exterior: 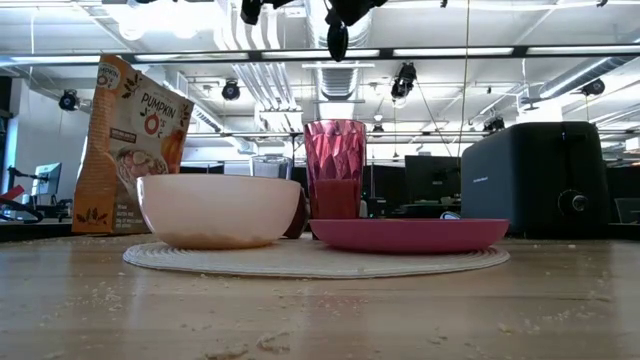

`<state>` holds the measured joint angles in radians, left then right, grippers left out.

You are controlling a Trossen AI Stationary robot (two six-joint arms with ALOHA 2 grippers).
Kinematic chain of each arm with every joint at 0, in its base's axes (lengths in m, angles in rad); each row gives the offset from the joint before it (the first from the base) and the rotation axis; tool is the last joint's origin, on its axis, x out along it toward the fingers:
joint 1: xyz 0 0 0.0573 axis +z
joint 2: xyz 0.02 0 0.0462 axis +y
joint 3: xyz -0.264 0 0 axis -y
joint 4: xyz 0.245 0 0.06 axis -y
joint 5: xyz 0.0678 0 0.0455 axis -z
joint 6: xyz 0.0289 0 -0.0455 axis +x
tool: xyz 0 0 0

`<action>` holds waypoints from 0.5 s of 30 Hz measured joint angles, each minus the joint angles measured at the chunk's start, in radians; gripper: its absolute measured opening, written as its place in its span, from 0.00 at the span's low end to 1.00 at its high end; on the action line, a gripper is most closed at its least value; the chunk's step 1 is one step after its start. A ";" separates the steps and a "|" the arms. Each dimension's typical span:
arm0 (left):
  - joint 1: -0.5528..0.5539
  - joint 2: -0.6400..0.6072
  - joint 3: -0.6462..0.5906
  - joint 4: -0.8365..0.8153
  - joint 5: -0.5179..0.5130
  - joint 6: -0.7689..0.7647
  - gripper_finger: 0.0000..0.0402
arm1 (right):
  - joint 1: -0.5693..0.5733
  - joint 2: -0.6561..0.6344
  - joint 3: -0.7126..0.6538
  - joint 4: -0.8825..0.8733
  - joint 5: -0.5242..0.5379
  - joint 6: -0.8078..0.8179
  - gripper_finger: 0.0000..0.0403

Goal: Arrange a breakfast setting
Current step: Put the blue spoon beside the orange bowl

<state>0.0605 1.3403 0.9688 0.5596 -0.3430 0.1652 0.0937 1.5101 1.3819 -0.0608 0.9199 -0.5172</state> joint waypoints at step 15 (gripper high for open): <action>0.000 0.000 0.000 0.000 0.032 -0.022 0.01 | 0.000 0.000 0.000 -0.001 -0.002 0.014 0.02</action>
<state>0.0605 1.3403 0.9688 0.5598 -0.3115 0.1432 0.0940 1.5101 1.3819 -0.0616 0.9176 -0.5036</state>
